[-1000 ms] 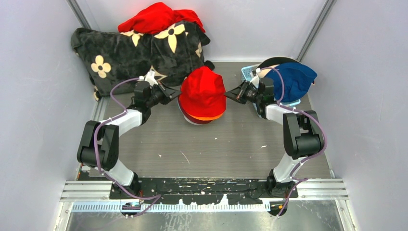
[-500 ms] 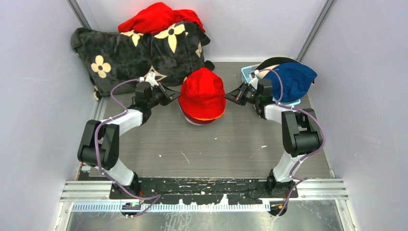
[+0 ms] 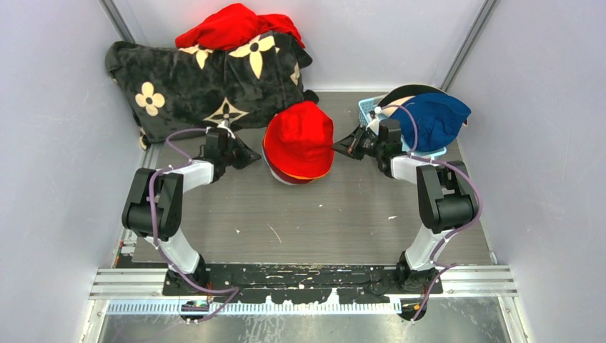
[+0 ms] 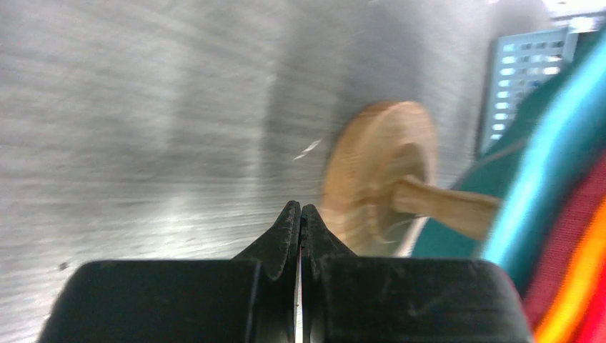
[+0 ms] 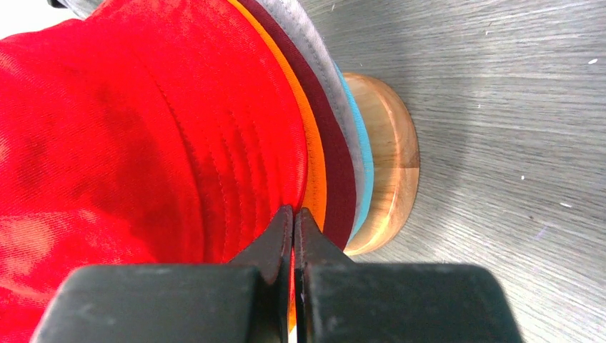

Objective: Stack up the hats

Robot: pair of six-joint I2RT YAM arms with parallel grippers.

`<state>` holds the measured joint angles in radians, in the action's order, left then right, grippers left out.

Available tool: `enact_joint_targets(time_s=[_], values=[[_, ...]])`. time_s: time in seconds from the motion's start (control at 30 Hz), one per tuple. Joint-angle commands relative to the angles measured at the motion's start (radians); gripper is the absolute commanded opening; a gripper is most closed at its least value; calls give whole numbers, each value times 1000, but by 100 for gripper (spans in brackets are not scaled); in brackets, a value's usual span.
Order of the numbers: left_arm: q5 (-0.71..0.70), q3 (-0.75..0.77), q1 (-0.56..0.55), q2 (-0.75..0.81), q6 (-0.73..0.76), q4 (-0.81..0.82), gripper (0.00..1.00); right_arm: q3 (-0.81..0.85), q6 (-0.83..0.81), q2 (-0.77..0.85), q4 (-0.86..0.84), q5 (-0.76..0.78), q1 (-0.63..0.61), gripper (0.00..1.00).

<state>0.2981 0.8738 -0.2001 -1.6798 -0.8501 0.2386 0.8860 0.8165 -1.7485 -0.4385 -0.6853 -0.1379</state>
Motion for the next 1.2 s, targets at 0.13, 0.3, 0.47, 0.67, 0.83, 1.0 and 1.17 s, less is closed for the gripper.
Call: enact_joint_targets(time_s=[0.13, 0.3, 0.47, 0.67, 0.83, 1.0, 1.17], values=[[-67, -10, 5, 36, 48, -90, 0, 5, -55, 31, 43, 39, -13, 1], [-141, -1, 6, 162, 84, -161, 0, 24, -108, 149, 113, 89, -7, 45], [-221, 33, 6, 310, 122, -245, 10, 91, -225, 338, 296, 254, 42, 69], [-294, 94, 2, 472, 176, -330, 61, 427, -460, 341, 733, 692, 57, 75], [-273, 140, -12, 507, 189, -376, 98, 668, -537, 201, 940, 923, 85, 81], [-254, 131, -31, 555, 188, -384, 100, 658, -546, 193, 914, 963, 127, 83], [-246, 120, -42, 575, 192, -383, 100, 681, -548, 131, 983, 985, 200, 83]])
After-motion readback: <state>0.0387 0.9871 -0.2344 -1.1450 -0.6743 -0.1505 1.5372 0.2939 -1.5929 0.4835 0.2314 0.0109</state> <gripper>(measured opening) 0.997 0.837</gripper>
